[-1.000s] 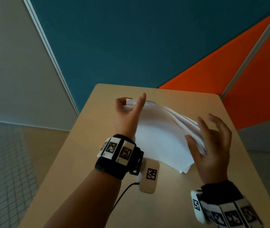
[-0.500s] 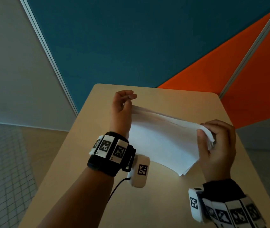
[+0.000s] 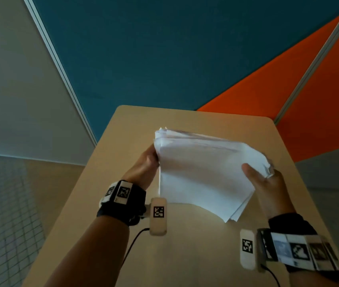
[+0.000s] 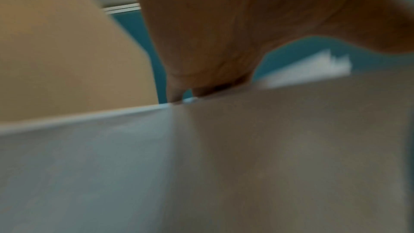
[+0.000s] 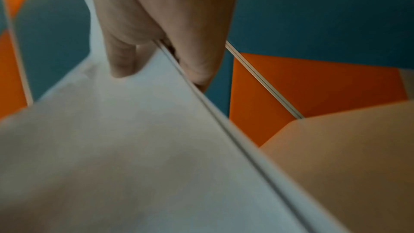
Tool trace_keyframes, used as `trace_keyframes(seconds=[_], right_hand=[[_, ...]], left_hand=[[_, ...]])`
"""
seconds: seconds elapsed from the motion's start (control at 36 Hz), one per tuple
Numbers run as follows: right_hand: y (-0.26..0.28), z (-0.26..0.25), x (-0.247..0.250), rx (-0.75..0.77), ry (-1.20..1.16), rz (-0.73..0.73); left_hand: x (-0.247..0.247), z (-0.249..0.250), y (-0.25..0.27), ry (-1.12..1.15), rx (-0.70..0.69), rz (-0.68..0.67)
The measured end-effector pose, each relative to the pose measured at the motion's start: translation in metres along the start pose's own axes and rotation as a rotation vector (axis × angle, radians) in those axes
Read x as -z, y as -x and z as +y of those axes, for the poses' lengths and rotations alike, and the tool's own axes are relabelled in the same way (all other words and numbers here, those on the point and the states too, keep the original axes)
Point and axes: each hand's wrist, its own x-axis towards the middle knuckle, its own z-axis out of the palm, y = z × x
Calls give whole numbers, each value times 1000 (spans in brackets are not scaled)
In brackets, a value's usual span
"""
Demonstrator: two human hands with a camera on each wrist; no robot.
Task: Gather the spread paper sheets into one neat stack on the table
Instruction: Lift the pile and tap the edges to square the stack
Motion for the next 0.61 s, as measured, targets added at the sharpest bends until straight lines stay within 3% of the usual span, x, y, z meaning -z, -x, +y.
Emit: trace_keyframes(seconds=[0.06,0.11,0.17,0.22,0.28,0.36,0.44,0.5,0.61], right_hand=[[0,-1,-4,9,5,50],[0,-2,-5,21,9,41],[0,-1,-4,44,27,-9],[-1,-2,-5,49,73,-13],[0,-5,-4,63,105,43],[2,-17,-2,156,71,82],[3,-24,2,235,30,-60],[1,-18,5,196,5,-153],[-4,-5,5,145,8,-187]], left_hand=[[2,-1,0,9,3,-16],[4,-5,1,-145,-12,-54],[0,-3,0,-311,-4,24],[-7,5,-2,-228,5,148],[-12,15,-1,-32,10,177],[-13,27,-2,43,-88,180],[-9,30,-1,52,-160,150],[-7,27,-1,7,-178,137],[-10,18,-2,-5,-94,135]])
